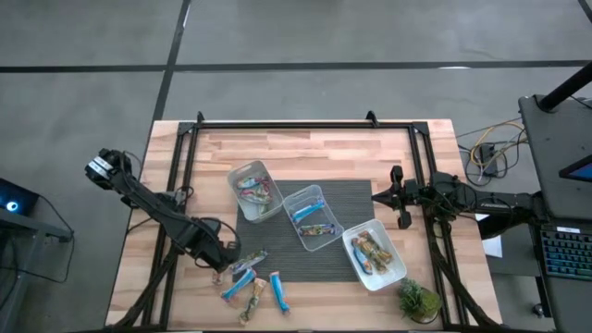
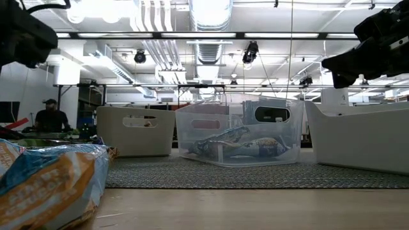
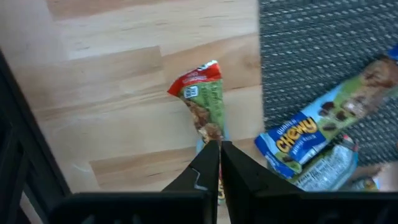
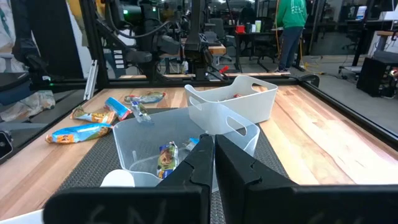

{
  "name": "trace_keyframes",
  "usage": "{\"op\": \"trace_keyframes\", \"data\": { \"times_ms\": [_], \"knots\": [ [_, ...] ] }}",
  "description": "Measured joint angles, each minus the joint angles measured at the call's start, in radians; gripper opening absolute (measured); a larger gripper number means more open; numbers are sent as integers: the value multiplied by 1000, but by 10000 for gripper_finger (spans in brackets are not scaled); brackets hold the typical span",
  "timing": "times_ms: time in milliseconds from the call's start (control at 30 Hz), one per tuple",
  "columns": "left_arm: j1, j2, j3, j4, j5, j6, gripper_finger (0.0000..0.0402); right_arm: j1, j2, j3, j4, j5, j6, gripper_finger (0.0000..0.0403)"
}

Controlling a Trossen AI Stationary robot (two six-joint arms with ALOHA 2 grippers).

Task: Pick and place Granola Bars by type
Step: Put the red granola bar into the gray bin

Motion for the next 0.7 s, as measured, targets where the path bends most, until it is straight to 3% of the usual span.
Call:
{"op": "trace_keyframes", "data": {
  "times_ms": [233,400,700],
  "knots": [
    [-7,0,-77,163,0,-35,16,0,0,0,0,0,0,8],
    [-7,0,-108,242,0,-45,64,0,0,0,0,0,0,8],
    [-7,0,-110,239,50,-57,154,0,0,0,0,0,0,8]
  ]
}}
